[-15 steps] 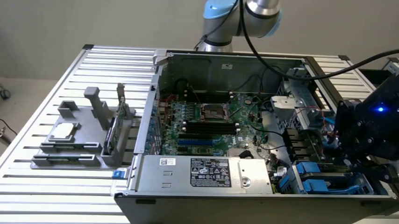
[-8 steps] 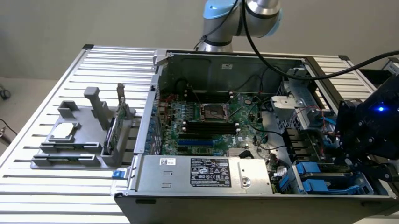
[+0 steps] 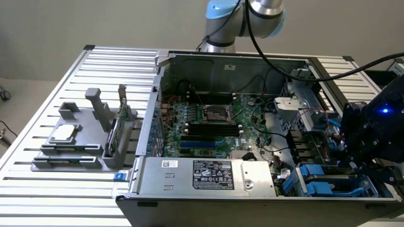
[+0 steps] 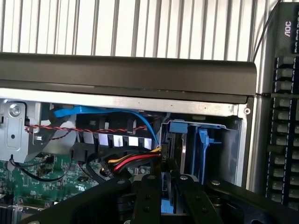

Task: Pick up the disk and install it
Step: 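Insert the first disk wire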

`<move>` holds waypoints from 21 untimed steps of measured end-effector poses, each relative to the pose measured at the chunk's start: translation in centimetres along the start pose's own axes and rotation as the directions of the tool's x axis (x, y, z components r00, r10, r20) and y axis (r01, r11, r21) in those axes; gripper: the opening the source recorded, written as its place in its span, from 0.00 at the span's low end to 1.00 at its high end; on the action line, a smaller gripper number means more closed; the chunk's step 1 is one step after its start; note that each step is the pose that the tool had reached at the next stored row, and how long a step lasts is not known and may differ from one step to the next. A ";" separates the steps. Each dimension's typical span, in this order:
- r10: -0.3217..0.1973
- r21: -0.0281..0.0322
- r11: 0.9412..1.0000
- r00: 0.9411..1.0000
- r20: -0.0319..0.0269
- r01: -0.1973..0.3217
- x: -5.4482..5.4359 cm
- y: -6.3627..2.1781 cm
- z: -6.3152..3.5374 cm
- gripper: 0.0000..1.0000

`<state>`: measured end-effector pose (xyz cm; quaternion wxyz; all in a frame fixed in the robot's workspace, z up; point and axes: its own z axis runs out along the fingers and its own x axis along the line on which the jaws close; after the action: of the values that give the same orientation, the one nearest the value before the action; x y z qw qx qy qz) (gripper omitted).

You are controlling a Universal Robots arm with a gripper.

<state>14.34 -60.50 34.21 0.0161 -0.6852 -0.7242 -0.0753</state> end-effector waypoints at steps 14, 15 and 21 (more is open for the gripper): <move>0.007 -0.001 1.000 1.000 0.002 -0.007 -0.2 -0.03 0.22 0.18; 0.007 -0.001 1.000 1.000 0.002 -0.007 -0.2 -0.03 0.23 0.18; 0.007 -0.001 1.000 1.000 0.002 -0.007 -0.3 -0.05 0.34 0.18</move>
<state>14.33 -60.76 33.83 0.0153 -0.6878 -0.7219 -0.0748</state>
